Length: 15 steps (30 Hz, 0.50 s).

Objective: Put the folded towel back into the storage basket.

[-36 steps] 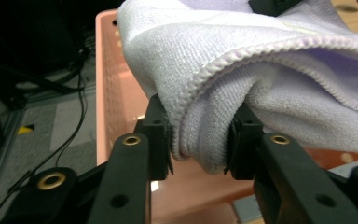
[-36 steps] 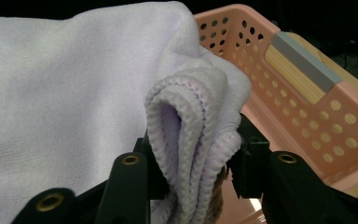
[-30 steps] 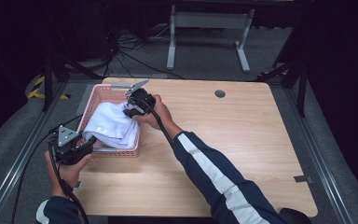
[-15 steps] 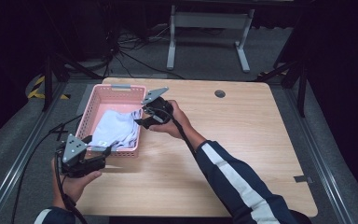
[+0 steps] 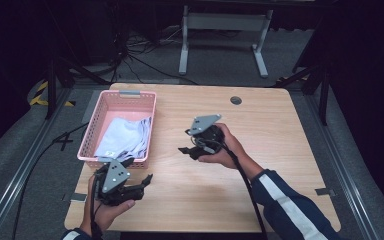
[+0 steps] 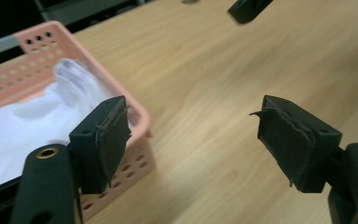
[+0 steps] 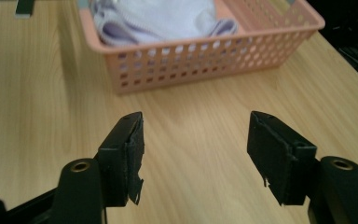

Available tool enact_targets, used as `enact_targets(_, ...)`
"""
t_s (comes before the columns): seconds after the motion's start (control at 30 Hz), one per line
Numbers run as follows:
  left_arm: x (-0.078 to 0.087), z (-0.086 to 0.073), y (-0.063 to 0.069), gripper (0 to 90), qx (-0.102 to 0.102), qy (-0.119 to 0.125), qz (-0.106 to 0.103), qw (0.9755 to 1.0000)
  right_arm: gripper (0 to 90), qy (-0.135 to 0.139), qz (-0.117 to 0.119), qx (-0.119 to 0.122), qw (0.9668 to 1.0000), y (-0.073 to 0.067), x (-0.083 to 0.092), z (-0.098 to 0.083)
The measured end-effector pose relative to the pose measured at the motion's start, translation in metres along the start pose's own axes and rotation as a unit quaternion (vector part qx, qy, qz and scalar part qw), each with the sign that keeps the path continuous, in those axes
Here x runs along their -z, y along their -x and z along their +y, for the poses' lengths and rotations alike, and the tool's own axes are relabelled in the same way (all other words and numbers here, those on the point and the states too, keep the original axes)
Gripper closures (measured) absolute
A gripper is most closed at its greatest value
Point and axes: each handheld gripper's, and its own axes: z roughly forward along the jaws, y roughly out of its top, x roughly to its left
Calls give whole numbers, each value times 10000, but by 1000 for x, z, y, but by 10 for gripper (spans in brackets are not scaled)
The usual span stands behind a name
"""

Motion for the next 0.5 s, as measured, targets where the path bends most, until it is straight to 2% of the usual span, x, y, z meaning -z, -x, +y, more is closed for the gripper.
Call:
enact_targets(0.07, -9, -2, 8, 245, -164, -162, -164, 9996, 357, -72, -74, 31, 9999, -3, 13, -15)
enact_targets(0.13, -22, -6, 15, 244, -322, -395, -321, 9982, 355, -150, -189, -75, 9997, -5, 30, -40)
enact_targets(0.2, -27, -8, 17, 243, -358, -461, -371, 9976, 353, -214, -277, -114, 9993, -7, 40, -58)
enact_targets(0.23, -35, -10, 20, 243, -487, -620, -474, 9958, 351, -237, -327, -174, 9990, -7, 44, -68)
enact_targets(0.27, -35, -10, 20, 243, -487, -620, -474, 9958, 351, -237, -327, -174, 9990, -7, 44, -68)
enact_targets(0.3, -41, -12, 22, 243, -558, -751, -544, 9941, 344, -331, -457, -243, 9981, -9, 51, -87)
enact_targets(0.37, -48, -14, 24, 243, -632, -837, -571, 9928, 340, -453, -503, -327, 9972, -11, 57, -105)
enact_targets(0.4, -48, -14, 24, 242, -632, -837, -571, 9928, 340, -453, -503, -327, 9972, -11, 57, -105)
enact_targets(0.5, -57, -16, 26, 244, -730, -935, -702, 9905, 332, -543, -472, -547, 9959, -15, 66, -132)
